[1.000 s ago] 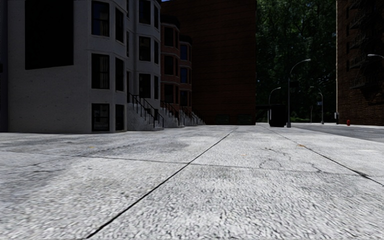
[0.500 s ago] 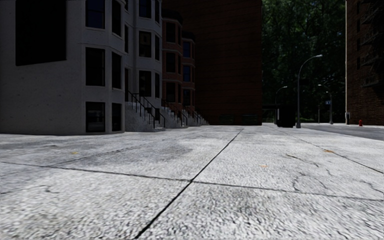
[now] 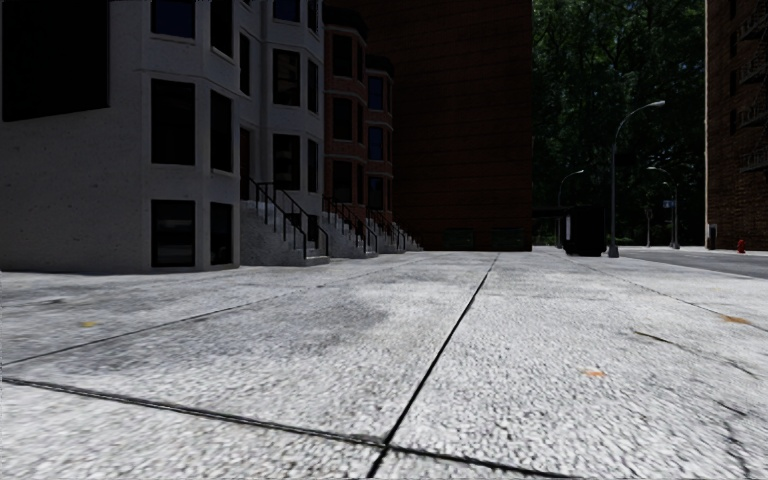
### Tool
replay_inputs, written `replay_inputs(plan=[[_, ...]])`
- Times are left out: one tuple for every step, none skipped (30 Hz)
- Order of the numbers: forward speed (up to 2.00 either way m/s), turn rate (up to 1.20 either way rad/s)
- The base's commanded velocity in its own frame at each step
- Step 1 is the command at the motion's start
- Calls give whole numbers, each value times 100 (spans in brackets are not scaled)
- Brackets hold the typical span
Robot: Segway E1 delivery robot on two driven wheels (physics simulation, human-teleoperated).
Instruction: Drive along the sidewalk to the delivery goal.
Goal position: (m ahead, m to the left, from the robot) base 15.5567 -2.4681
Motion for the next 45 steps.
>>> replay_inputs(plan=[[200,0],[200,0],[200,0],[200,0],[200,0],[200,0],[200,0],[200,0],[200,0],[200,0],[200,0],[200,0],[200,0],[200,0],[200,0],[200,0],[200,0],[200,0],[200,0],[200,0],[200,0],[200,0],[200,0],[200,0],[200,0],[200,0],[200,0],[200,0],[200,0],[200,0],[200,0],[200,0],[200,0],[200,0],[200,0],[200,-7],[200,-17],[200,-17],[200,-20],[200,-21],[200,-21],[200,-21],[200,-21],[200,-21],[200,-21]])
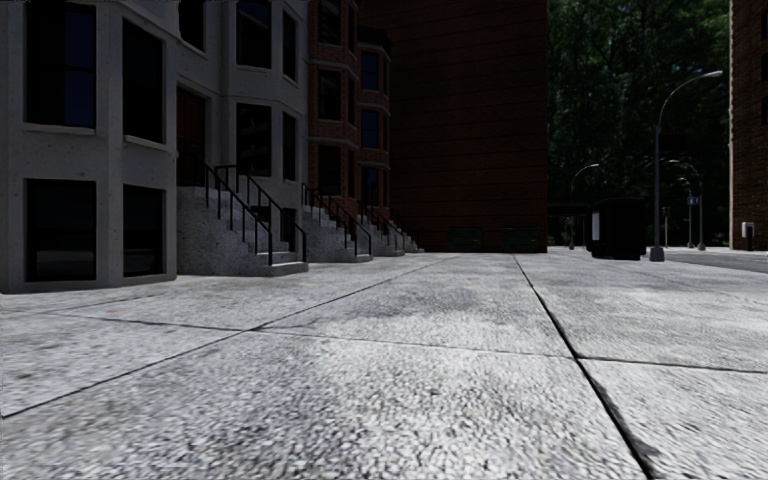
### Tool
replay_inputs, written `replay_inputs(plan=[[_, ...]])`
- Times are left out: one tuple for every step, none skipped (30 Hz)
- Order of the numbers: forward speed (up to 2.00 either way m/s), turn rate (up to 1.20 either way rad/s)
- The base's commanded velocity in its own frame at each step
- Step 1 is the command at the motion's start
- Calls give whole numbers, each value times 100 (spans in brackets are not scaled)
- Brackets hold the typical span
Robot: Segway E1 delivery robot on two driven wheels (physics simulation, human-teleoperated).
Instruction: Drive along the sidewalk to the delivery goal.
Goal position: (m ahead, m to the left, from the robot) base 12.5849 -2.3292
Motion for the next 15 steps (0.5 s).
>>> replay_inputs(plan=[[200,-21],[200,-21],[200,-21],[200,-21],[200,-18],[200,-2],[200,0],[200,0],[200,0],[200,0],[200,0],[200,0],[200,0],[200,0],[200,0]])
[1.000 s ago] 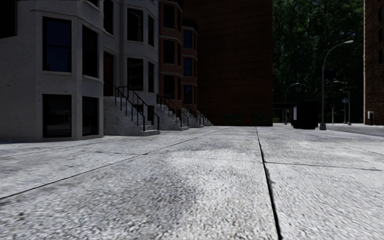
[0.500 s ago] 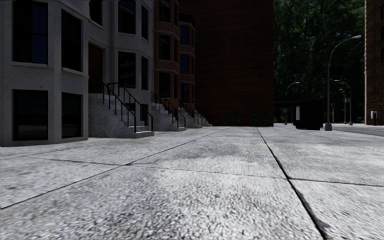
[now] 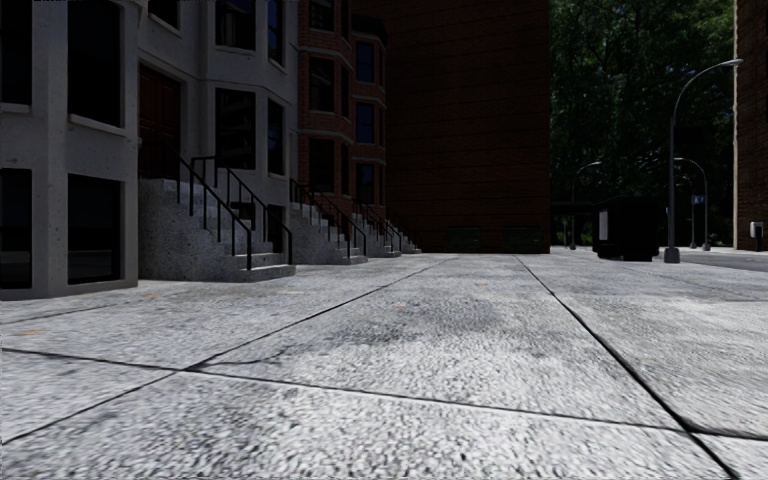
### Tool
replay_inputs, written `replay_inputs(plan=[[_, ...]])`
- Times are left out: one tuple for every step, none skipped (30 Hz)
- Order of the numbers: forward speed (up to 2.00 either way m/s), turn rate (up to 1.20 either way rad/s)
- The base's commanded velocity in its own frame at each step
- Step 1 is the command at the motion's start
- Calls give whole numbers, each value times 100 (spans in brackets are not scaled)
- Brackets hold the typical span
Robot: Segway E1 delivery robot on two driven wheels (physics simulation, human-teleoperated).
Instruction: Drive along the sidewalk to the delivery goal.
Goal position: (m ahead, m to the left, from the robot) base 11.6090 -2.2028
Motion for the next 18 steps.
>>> replay_inputs(plan=[[200,0],[200,0],[200,-4],[200,-7],[200,-7],[200,-8],[200,-12],[200,-18],[200,-18],[200,-24],[200,-25],[200,-26],[200,-26],[200,-26],[200,-26],[200,-26],[200,-26],[200,-26]])
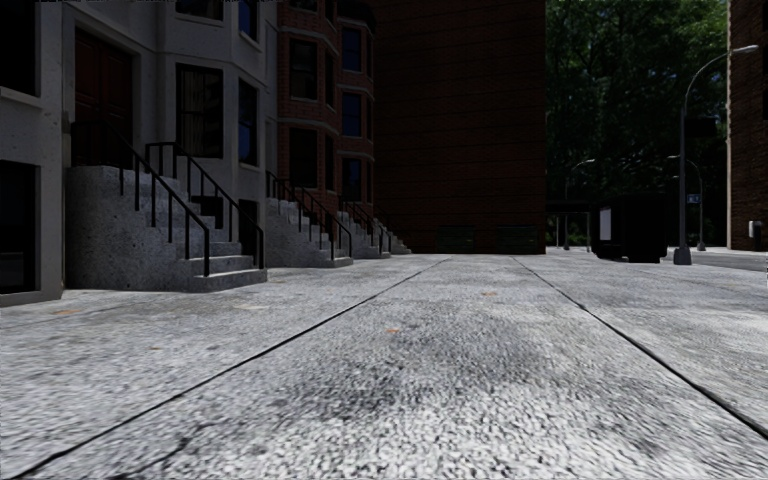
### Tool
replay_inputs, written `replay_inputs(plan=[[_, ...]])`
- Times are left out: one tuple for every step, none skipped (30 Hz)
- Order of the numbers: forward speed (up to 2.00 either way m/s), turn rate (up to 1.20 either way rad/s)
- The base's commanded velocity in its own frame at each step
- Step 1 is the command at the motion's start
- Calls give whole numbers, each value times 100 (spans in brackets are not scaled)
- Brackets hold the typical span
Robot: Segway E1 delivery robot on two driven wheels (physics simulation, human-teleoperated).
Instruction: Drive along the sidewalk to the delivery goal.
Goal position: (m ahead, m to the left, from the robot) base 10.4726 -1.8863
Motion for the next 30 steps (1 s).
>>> replay_inputs(plan=[[200,-26],[200,-26],[200,-26],[200,-26],[200,-26],[200,-26],[200,-26],[200,-26],[200,-26],[200,-20],[200,0],[200,0],[200,0],[200,0],[200,0],[200,0],[200,0],[200,0],[200,0],[200,0],[200,0],[200,0],[200,0],[200,0],[200,0],[200,0],[200,0],[200,0],[200,0],[200,-19]])
